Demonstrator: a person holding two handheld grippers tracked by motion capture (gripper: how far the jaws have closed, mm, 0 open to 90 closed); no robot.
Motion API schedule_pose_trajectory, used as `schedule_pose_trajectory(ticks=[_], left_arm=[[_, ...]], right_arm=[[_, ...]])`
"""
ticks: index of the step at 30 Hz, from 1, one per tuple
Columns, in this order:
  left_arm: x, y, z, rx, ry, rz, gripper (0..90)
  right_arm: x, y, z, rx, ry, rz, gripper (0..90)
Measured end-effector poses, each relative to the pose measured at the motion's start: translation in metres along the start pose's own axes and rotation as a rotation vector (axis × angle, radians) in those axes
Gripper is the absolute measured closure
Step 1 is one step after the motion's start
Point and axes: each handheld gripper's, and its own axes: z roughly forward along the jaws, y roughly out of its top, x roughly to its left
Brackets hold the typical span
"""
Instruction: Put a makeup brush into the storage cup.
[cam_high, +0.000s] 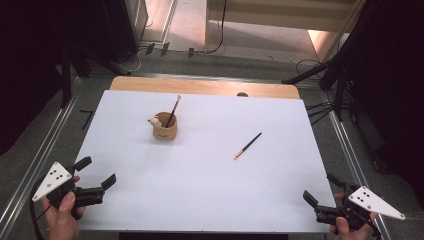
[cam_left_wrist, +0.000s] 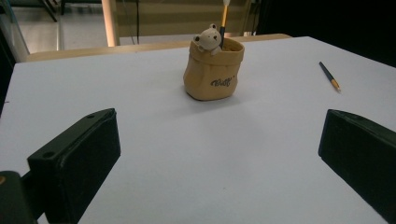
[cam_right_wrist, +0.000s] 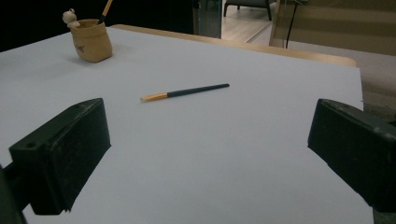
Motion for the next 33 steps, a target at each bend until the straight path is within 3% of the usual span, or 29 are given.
schedule_pose_trajectory(ticks=[11,21,26,29,33], left_arm=[[-0.002,-0.004,-0.001,0.018,0.007,0.021,0.0],[-0.001,-0.005,-0.002,0.017,0.002,0.029,0.0],[0.0,-0.005,-0.001,0.016,-0.004,0.033,0.0],[0.002,-0.006,-0.001,0.013,-0.001,0.023,0.0],[0.003,-0.006,-0.001,0.013,-0.006,0.024,0.0]], right_arm=[[0.01,0.024,0.017,0.036,0.05,-0.062,0.0],[0.008,0.04,0.043,0.085,0.079,-0.044,0.1],[0.009,0.047,0.058,0.089,0.066,-0.038,7.0],[0.011,0.051,0.067,0.087,0.026,-0.035,14.0],[0.013,0.055,0.078,0.1,0.02,-0.022,14.9]])
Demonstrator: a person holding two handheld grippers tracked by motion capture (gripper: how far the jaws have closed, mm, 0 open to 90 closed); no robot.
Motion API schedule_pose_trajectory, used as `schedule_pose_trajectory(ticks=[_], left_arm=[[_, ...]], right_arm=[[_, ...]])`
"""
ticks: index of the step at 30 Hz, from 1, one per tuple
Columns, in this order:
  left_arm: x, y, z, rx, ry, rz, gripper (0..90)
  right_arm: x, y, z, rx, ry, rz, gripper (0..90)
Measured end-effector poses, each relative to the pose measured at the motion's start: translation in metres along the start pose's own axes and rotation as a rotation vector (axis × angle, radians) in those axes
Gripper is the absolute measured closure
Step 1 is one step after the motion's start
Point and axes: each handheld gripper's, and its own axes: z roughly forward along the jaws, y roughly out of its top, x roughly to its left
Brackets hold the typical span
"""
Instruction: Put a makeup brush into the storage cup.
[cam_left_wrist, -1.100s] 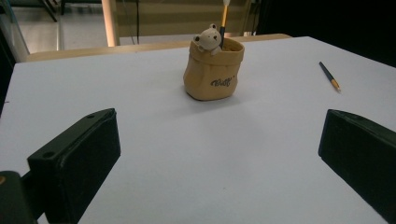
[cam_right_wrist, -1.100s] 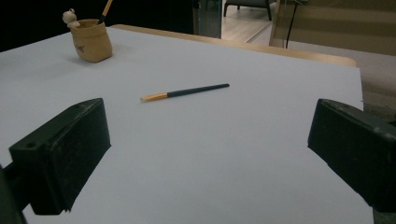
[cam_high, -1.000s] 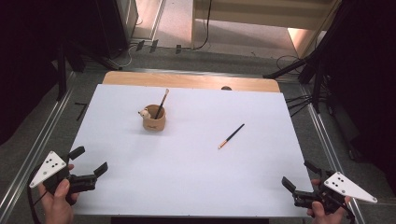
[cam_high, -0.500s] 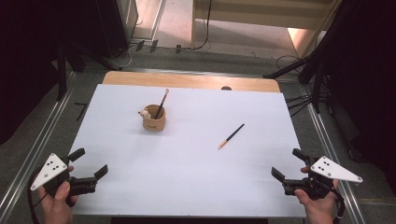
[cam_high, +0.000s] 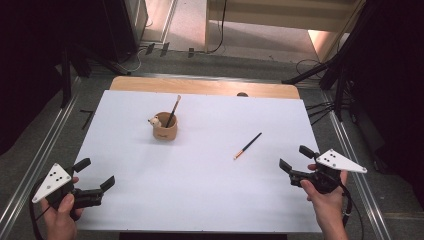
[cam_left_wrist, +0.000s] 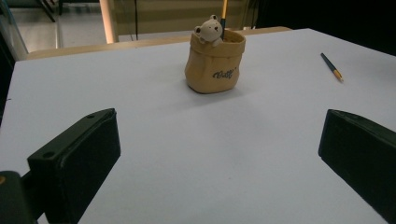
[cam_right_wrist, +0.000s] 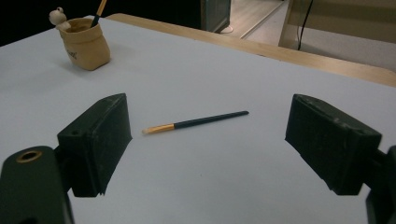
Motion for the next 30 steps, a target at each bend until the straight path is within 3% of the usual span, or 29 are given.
schedule_pose_trajectory(ticks=[5,15,30], left_arm=[[0.002,-0.001,0.0,0.004,0.0,0.004,0.0],[0.003,-0.001,0.0,-0.004,0.004,0.001,0.0],[0.004,-0.002,0.0,-0.003,0.002,-0.001,0.0]], right_arm=[[0.003,0.006,0.013,0.012,0.007,0.007,16.7],[0.008,0.015,0.035,0.055,-0.034,0.046,20.1],[0.013,0.019,0.064,0.092,-0.091,0.03,20.8]])
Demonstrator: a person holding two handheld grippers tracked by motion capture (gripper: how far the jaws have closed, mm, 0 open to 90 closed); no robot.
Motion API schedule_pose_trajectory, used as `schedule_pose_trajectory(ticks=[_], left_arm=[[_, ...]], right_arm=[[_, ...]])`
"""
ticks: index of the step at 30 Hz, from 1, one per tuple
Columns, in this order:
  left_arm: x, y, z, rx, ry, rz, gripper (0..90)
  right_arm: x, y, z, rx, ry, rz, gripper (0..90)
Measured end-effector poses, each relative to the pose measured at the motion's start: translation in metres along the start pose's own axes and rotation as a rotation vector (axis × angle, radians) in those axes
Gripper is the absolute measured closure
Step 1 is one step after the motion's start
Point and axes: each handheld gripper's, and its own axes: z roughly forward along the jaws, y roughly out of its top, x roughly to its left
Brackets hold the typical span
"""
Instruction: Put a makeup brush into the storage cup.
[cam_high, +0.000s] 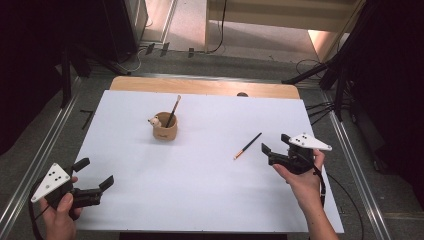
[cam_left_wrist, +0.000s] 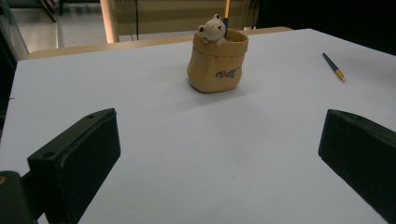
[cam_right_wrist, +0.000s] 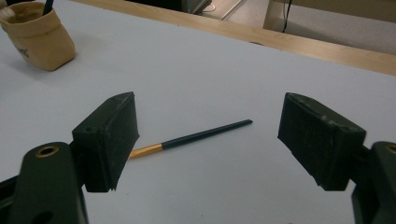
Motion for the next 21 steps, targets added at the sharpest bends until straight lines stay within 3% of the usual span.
schedule_pose_trajectory(ticks=[10,21], left_arm=[[0.0,0.0,0.0,-0.004,0.003,-0.004,0.0],[0.001,0.0,0.0,0.002,0.003,-0.001,0.0]], right_arm=[[0.0,0.006,0.011,0.023,-0.017,-0.013,23.2],[-0.003,0.01,0.025,0.091,-0.049,-0.019,26.4]])
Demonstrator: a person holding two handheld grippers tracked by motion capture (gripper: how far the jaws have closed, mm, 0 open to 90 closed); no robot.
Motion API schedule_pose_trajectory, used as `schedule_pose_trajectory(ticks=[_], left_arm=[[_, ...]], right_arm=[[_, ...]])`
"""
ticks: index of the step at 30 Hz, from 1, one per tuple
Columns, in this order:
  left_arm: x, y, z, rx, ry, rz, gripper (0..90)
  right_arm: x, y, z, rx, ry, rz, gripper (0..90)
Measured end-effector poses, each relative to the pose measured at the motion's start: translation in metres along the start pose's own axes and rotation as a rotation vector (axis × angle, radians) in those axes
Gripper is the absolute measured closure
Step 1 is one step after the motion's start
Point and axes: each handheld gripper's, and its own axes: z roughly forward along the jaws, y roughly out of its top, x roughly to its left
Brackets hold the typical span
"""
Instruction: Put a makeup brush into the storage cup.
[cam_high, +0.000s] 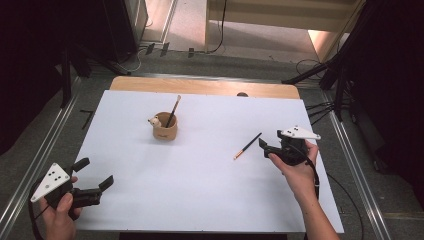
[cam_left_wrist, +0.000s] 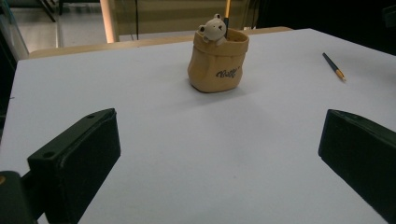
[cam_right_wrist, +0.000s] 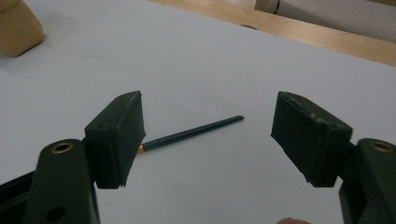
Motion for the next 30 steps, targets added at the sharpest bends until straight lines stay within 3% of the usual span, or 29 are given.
schedule_pose_trajectory(ticks=[16,30], left_arm=[[0.0,0.0,0.0,0.001,-0.002,0.002,0.0],[0.001,0.0,0.001,0.0,-0.005,-0.001,0.0]], right_arm=[[0.003,0.013,0.019,0.017,0.007,-0.001,26.8],[0.005,0.019,0.041,0.101,-0.006,-0.002,26.8]])
